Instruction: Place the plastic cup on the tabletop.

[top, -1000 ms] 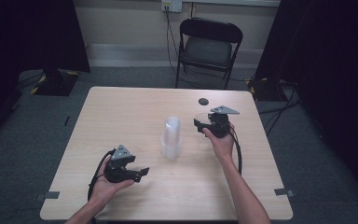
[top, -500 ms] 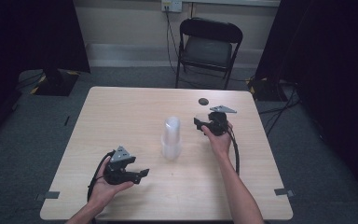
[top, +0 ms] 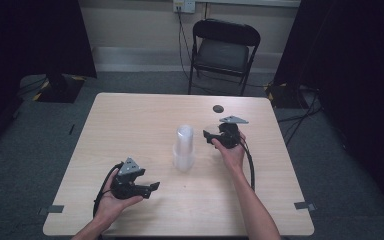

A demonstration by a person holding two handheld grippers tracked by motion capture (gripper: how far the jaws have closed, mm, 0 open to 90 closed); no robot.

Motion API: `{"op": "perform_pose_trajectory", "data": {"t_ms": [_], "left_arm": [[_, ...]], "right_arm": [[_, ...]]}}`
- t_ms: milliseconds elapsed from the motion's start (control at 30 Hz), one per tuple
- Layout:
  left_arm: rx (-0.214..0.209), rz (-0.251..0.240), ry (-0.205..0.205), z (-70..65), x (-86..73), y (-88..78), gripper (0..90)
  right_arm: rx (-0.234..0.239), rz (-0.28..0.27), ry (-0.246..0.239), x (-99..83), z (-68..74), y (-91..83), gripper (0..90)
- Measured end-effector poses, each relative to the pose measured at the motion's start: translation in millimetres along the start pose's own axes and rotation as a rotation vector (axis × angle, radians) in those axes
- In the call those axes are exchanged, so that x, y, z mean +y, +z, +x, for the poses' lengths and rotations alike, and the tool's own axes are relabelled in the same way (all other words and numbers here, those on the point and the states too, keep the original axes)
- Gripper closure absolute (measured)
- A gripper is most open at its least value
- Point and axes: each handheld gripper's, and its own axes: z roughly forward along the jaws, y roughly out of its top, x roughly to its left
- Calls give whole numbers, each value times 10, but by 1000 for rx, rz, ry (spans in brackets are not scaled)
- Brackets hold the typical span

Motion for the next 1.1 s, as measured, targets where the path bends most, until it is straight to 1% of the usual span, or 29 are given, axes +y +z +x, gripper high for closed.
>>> {"op": "perform_pose_trajectory", "data": {"t_ms": [233,300,433,567,633,833,933,1000,1100], "left_arm": [[-2,-1,-1,-3,2,1,240],[-1,-2,1,-4,3,-1,240],[1,-3,3,-11,6,-3,240],[2,-1,1,-11,5,-1,240],[2,-1,2,-10,5,-1,240],[3,-2,2,-5,5,-3,240],[5,-2,5,1,6,-6,240],[2,-1,-2,1,4,-2,240],[1,2,-2,3,5,-4,240]], "right_arm": [[10,-11,-6,-45,22,-82,243],[5,-2,-17,-69,25,-108,247],[6,0,-19,-110,26,-154,258],[8,7,-38,-160,44,-187,269],[10,13,-38,-178,46,-202,268],[0,25,-43,-220,34,-210,267],[6,29,-37,-239,27,-206,266],[5,31,-35,-245,34,-209,264],[12,34,-31,-257,37,-209,255]]}}
